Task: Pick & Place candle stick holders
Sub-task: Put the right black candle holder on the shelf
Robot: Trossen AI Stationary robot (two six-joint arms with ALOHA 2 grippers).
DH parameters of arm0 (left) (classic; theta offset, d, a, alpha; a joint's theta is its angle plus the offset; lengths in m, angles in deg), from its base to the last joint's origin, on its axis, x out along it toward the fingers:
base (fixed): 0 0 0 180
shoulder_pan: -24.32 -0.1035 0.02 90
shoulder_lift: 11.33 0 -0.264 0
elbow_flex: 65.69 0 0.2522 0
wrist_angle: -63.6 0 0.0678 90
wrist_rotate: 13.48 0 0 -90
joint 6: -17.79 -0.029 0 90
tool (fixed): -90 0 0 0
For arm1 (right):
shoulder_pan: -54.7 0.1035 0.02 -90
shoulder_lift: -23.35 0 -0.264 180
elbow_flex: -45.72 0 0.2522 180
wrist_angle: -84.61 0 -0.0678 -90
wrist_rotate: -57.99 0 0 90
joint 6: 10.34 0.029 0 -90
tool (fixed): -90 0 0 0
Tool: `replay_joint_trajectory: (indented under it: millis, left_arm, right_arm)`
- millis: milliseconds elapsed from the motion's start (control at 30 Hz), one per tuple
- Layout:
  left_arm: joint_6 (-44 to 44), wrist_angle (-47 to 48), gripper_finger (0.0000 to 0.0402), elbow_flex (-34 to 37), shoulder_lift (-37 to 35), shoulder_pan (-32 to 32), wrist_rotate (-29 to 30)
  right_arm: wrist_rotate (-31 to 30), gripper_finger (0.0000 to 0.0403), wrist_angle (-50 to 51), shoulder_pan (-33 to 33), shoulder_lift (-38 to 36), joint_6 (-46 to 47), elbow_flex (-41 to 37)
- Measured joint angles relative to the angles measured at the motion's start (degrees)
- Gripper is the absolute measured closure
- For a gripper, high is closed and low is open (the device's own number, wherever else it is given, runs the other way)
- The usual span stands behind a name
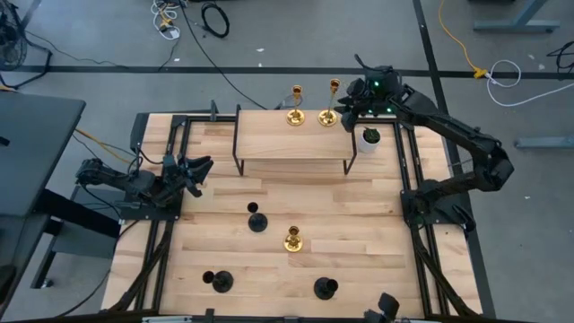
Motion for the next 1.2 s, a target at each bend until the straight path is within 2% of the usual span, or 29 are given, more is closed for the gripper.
replay_joint_trajectory:
  millis: [467,600,700,800,1033,1200]
  left_arm:
    - [0.0,0.0,0.0271,0.02,0.02,0.0,0.0]
    - [0.0,0.0,0.0271,0.02,0.01,0.02,0.0]
    - [0.0,0.0,0.0271,0.01,0.01,0.0,0.0]
    - [0.04,0.0,0.0271,0.01,0.02,0.02,0.0]
    - [1.51,-0.01,0.0271,0.01,0.01,0.01,-3.73]
    - [1.51,-0.02,0.0271,0.0,0.0,0.02,-6.4]
  right_arm:
    - [0.71,0.0248,15.43,7.32,-14.46,1.9,0.0]
    - [7.95,0.0248,18.67,10.76,-17.53,3.87,0.0]
    - [14.76,0.0248,20.49,14.44,-19.12,5.24,0.0]
    - [17.63,0.0248,21.41,18.87,-20.22,7.07,0.0]
    - [17.86,0.0248,21.51,31.25,-20.98,11.41,0.02]
    - [12.99,0.0248,20.63,42.61,-20.98,15.53,0.02]
